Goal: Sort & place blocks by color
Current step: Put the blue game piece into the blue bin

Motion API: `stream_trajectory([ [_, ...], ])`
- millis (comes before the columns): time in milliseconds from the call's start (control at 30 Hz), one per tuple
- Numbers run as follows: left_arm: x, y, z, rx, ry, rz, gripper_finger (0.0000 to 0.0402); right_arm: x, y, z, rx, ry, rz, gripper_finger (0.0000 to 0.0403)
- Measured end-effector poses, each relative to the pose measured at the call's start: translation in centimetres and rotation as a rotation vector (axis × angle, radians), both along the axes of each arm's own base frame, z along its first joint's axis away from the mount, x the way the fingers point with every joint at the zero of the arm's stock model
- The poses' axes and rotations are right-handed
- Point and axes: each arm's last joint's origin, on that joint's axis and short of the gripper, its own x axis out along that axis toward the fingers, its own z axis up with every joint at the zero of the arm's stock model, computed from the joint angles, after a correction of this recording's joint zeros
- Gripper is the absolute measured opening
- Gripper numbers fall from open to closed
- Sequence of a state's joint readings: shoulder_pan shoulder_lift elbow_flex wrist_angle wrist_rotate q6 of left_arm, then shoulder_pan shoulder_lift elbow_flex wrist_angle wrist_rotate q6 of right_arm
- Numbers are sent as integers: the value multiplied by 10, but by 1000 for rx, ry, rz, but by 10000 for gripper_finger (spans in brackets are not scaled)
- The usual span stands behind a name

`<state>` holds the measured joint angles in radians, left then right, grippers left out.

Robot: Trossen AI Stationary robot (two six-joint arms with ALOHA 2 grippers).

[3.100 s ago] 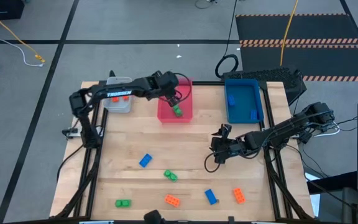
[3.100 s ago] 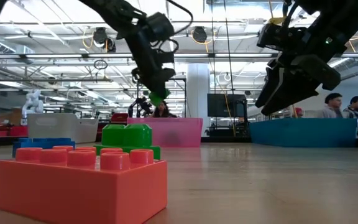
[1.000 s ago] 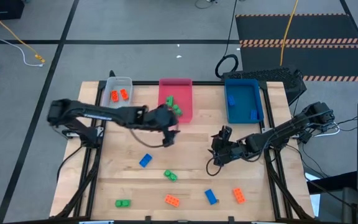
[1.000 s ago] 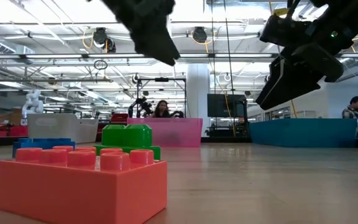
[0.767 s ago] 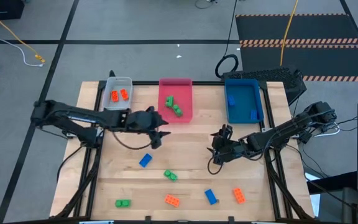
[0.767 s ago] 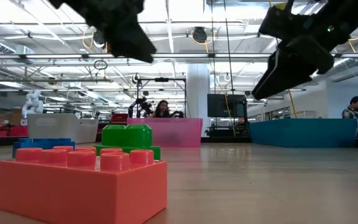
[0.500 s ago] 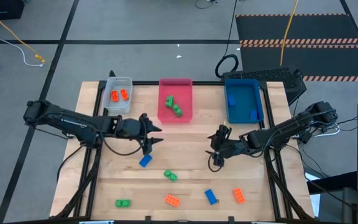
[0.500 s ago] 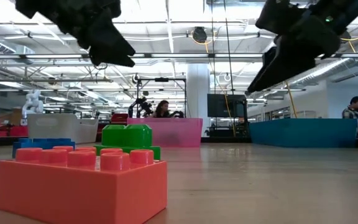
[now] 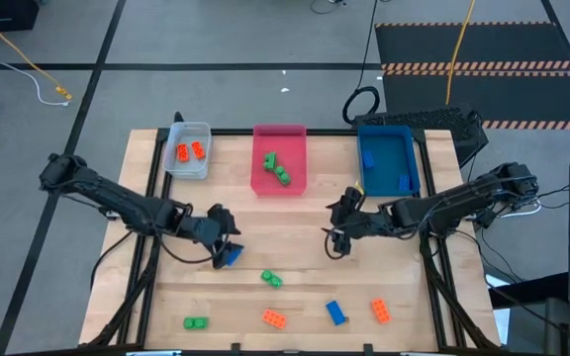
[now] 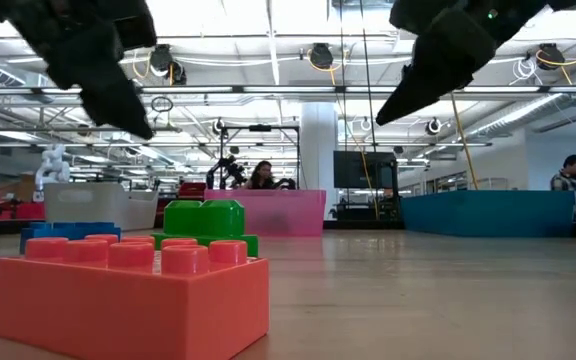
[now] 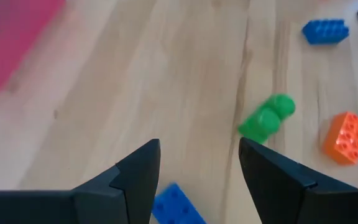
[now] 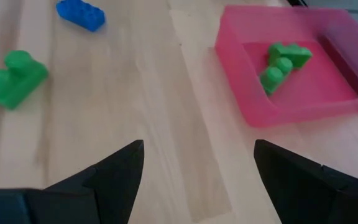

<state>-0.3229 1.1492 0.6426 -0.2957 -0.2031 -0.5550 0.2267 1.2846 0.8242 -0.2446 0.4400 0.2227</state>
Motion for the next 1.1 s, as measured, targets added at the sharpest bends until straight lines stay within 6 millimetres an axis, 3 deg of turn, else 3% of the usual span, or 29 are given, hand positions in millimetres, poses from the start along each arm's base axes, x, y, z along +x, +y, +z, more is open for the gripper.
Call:
stream_trajectory([
  [467, -20, -16, -9, -160, 222, 90, 184, 1, -5, 0, -38, 19, 44, 299],
  [767, -17, -13, -26, -166, 364, 151, 163, 4, -12, 0, -59, 5, 35, 299],
  [1100, -13, -18, -31, -277, 432, 83, 168, -3, -13, -18, -85, 36, 57, 299],
])
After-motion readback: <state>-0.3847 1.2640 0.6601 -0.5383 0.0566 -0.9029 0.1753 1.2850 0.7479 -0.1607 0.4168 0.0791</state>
